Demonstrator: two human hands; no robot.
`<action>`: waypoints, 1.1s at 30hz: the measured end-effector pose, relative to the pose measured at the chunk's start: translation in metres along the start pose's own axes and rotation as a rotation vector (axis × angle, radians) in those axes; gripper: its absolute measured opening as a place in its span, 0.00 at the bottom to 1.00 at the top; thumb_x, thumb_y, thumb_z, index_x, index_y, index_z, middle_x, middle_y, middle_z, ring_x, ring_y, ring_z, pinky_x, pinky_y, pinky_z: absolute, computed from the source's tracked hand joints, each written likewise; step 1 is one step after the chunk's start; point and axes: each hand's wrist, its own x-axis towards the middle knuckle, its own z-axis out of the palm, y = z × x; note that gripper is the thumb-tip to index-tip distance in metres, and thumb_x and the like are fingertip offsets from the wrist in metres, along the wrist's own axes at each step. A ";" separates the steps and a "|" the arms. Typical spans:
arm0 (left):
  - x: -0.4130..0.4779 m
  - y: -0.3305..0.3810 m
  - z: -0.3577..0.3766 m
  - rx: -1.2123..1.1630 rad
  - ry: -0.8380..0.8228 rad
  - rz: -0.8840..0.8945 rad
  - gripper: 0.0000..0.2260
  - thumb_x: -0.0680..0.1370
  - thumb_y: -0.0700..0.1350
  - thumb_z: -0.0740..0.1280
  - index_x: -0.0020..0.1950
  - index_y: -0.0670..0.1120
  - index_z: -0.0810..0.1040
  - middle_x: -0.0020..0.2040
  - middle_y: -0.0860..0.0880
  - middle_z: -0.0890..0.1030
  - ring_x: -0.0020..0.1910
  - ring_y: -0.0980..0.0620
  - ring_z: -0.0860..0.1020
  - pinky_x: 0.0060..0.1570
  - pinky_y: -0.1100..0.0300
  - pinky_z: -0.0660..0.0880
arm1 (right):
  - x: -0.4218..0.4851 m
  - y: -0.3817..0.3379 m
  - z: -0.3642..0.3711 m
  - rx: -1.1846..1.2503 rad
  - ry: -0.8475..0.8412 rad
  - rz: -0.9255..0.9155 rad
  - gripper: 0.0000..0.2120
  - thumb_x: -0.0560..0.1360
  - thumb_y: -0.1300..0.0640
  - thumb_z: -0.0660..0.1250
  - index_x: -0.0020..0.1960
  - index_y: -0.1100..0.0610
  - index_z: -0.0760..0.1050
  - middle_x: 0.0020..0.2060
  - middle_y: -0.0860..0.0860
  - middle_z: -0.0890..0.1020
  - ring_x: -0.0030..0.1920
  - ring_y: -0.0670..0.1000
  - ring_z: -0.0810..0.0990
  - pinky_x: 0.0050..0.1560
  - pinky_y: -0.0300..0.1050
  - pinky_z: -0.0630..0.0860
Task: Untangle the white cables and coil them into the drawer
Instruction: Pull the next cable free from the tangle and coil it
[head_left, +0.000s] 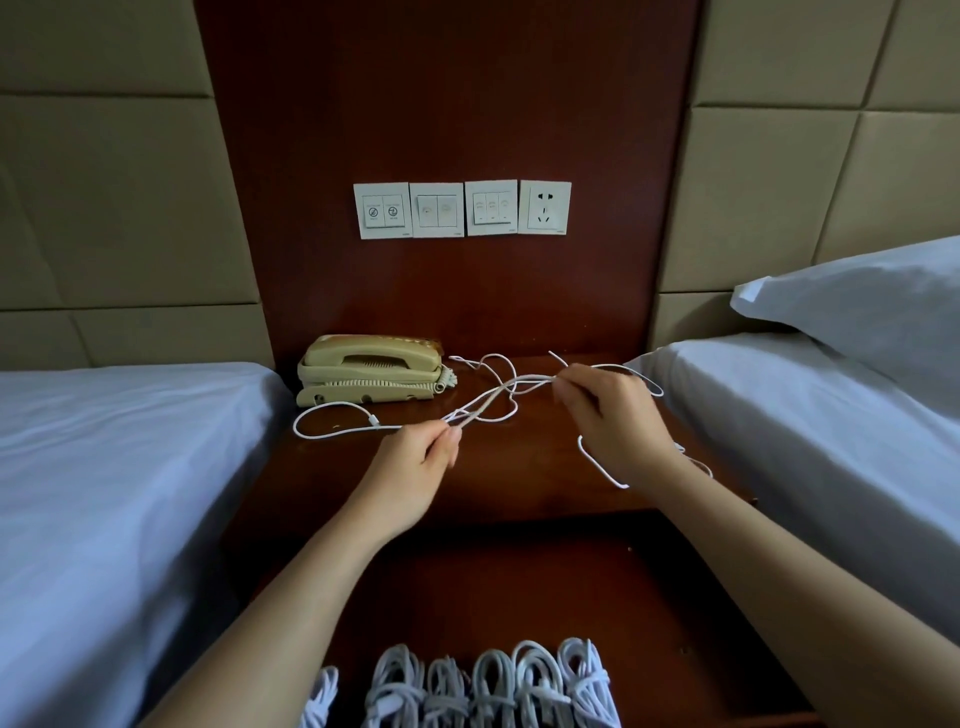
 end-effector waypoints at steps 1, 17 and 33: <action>0.000 -0.001 0.000 0.007 -0.014 -0.019 0.17 0.81 0.46 0.57 0.32 0.48 0.68 0.26 0.53 0.67 0.28 0.55 0.66 0.35 0.56 0.68 | -0.001 0.003 0.001 -0.011 0.013 0.025 0.10 0.77 0.51 0.57 0.38 0.51 0.72 0.28 0.49 0.76 0.31 0.52 0.74 0.34 0.48 0.68; 0.001 0.021 0.003 -0.774 -0.113 -0.395 0.15 0.82 0.41 0.55 0.36 0.42 0.69 0.27 0.51 0.62 0.23 0.57 0.62 0.24 0.65 0.63 | 0.006 -0.018 -0.011 0.198 -0.278 0.113 0.15 0.80 0.54 0.58 0.37 0.50 0.75 0.19 0.45 0.65 0.22 0.45 0.62 0.25 0.35 0.58; -0.001 0.044 -0.005 -1.238 -0.330 -0.435 0.20 0.82 0.49 0.52 0.30 0.48 0.62 0.24 0.55 0.54 0.20 0.59 0.54 0.19 0.67 0.60 | -0.005 -0.007 0.015 -0.093 -0.322 0.152 0.11 0.79 0.48 0.58 0.49 0.49 0.79 0.38 0.47 0.79 0.46 0.55 0.79 0.45 0.47 0.71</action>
